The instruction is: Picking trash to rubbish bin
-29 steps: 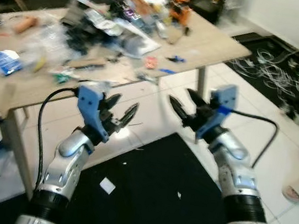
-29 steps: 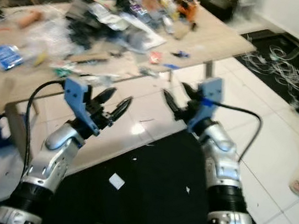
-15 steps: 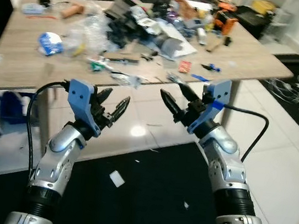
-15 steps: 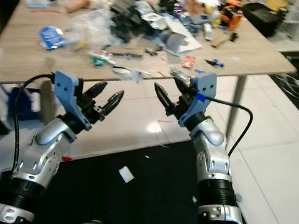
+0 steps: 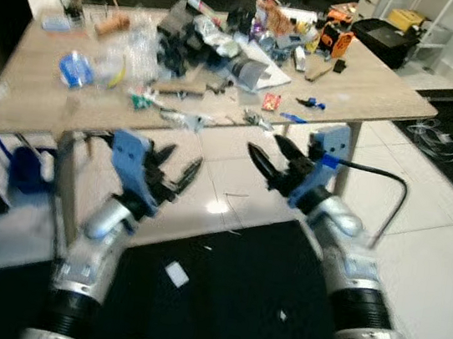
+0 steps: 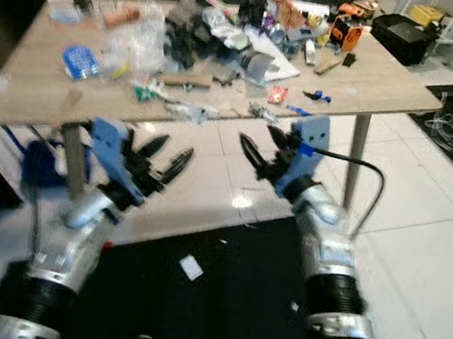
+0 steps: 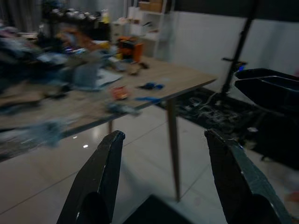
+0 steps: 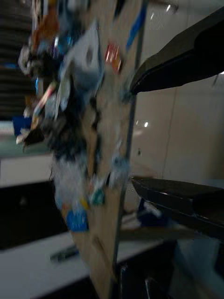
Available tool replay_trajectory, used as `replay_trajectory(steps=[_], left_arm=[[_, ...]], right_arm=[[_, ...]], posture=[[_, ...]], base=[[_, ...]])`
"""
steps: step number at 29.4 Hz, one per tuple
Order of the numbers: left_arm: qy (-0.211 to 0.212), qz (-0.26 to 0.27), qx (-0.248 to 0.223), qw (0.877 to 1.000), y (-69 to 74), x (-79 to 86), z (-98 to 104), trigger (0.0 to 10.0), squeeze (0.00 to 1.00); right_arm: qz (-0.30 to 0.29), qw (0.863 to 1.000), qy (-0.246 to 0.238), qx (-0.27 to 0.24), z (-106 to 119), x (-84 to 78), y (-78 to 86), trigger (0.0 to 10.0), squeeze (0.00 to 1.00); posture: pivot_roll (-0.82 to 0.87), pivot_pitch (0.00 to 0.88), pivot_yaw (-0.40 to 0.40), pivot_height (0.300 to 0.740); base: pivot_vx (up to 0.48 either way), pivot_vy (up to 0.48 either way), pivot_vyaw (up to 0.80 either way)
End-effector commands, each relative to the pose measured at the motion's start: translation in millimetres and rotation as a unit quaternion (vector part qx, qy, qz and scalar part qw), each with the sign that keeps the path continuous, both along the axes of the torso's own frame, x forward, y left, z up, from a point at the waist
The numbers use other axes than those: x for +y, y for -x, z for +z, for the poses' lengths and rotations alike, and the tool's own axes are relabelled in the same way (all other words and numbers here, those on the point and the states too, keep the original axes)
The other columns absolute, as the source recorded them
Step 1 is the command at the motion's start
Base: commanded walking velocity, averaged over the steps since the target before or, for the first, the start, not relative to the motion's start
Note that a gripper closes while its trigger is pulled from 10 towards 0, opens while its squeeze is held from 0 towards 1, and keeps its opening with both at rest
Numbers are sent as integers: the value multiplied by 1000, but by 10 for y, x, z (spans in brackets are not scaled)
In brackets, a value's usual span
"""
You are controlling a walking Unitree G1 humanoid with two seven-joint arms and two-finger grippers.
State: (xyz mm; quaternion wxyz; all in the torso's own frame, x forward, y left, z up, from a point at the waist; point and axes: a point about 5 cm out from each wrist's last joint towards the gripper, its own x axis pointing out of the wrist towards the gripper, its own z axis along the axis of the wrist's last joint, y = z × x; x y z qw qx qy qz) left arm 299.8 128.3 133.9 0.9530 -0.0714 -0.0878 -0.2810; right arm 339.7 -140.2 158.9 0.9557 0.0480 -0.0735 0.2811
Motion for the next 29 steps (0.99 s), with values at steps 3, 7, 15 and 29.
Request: replay_trajectory(steps=[3, 7, 15, 29], left_arm=[[3, 2, 13, 1000, 4, 13, -51, 10000, 0], [9, 4, 13, 1000, 2, 17, -49, 10000, 0], [11, 10, 13, 1000, -2, 26, -46, 10000, 0], [0, 7, 19, 1000, -12, 18, -52, 10000, 0]], right_arm=[[1, 1000, -5, 10, -26, 21, -4, 10000, 0], [0, 1000, -6, 13, -28, 17, -8, 10000, 0], [-2, 1000, -7, 14, -28, 12, -12, 10000, 0], [-3, 1000, -6, 15, -19, 8, -20, 10000, 0]], posture=[[-120, 0, -36, 740], [-119, 0, -38, 740], [-119, 0, -38, 740], [-122, 0, -37, 740]], base=[[0, 0, 0], [0, 0, 0], [0, 0, 0], [0, -291, 0]])
